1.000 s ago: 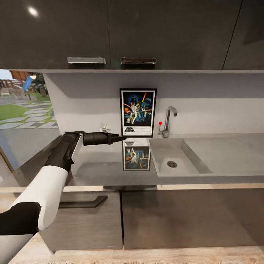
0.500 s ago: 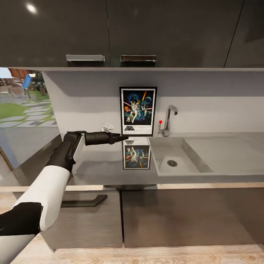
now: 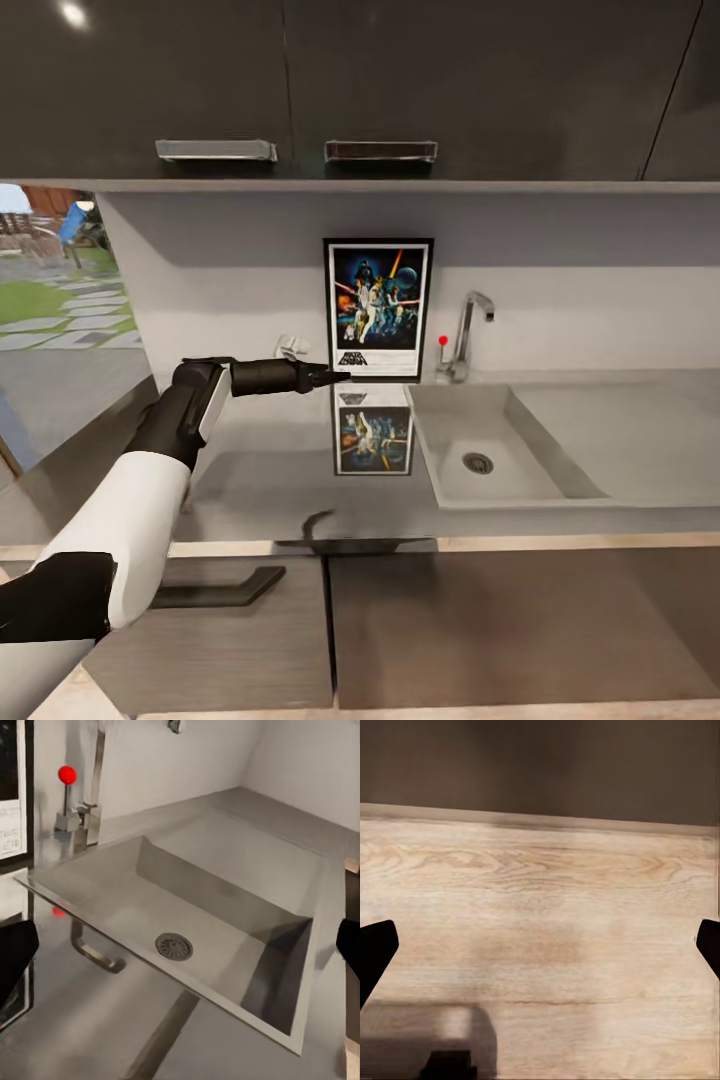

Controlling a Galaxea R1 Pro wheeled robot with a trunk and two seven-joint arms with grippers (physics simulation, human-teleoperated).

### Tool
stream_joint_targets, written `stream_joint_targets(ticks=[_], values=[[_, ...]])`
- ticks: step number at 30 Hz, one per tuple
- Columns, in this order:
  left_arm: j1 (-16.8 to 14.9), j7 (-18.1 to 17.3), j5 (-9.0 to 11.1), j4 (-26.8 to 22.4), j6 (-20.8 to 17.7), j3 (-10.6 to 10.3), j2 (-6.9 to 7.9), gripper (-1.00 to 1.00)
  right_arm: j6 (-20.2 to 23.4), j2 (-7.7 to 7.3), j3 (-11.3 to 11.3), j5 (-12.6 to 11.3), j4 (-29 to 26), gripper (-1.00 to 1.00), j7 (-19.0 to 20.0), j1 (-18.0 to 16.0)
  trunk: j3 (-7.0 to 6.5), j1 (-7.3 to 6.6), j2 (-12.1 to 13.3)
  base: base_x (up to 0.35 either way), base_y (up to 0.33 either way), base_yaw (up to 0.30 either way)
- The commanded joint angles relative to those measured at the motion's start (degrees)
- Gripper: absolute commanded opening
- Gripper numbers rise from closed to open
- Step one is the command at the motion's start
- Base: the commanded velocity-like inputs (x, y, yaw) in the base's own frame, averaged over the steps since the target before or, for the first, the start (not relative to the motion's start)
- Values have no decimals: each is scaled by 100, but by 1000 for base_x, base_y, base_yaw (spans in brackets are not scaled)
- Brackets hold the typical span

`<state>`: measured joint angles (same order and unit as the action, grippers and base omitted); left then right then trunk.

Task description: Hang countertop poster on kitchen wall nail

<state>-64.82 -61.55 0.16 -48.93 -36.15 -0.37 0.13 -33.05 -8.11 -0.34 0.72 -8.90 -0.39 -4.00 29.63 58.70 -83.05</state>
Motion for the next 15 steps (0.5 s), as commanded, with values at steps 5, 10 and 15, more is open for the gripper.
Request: stream_joint_targets(ticks=[5,10,15], values=[[-4,-15,2,-3,-41,1,1,100,-17,-24,-1,1,345,100,-4,-4,6,3,-3,146,0,0],[-4,-15,2,-2,-41,2,8,100,-17,-32,-3,-2,601,100,-6,-4,6,3,-3,32,0,0],[-4,-15,2,-3,-41,2,8,100,-22,-65,-6,-58,651,100,-15,-5,6,3,-3,19,0,0]])
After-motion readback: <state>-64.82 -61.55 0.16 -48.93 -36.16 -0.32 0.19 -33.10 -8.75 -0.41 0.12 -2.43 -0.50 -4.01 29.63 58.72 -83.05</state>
